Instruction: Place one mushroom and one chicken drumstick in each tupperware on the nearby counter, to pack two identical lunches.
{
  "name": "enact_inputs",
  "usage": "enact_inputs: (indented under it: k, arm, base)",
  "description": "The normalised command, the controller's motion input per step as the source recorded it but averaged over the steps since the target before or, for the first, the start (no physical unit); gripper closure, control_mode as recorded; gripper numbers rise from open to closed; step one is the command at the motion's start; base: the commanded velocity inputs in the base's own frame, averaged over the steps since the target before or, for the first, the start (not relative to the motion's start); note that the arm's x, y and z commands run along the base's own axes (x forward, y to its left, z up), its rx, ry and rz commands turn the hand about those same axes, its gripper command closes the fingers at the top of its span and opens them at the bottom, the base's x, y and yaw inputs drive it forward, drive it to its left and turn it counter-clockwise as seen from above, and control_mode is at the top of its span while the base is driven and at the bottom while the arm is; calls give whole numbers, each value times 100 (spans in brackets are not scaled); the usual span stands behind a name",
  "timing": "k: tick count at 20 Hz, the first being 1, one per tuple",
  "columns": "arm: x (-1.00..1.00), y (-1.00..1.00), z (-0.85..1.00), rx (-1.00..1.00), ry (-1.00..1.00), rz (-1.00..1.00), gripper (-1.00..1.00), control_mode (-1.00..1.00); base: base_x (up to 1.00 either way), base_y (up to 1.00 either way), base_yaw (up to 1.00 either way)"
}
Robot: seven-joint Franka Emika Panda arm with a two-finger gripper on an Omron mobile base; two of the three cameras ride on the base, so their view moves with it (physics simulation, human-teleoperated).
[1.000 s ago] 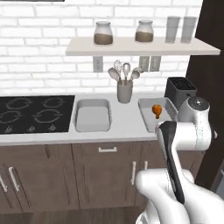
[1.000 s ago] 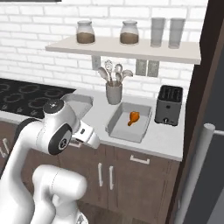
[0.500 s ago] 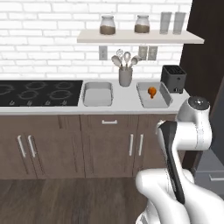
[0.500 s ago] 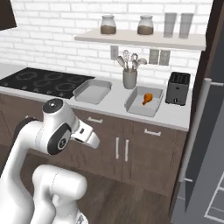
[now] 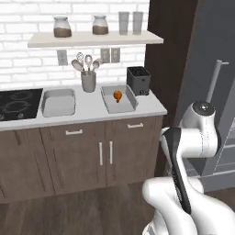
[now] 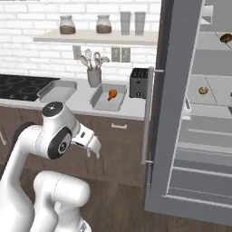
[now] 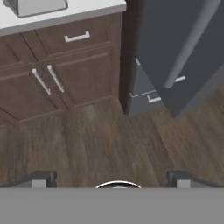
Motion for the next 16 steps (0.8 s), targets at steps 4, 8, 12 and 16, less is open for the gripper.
enact_inputs:
  k: [4, 8, 12, 16]
  arm:
    - [0, 0, 0, 0, 0, 0, -100, 100]
    - [0, 0, 0, 0, 0, 0, -100, 100]
    - [0, 0, 0, 0, 0, 0, -100, 100]
    - [0, 0, 0, 0, 0, 0, -100, 100]
  base:
    - [-54, -100, -50]
    - [-36, -87, -68]
    - [-60, -42, -73]
    - [-58, -4, -84]
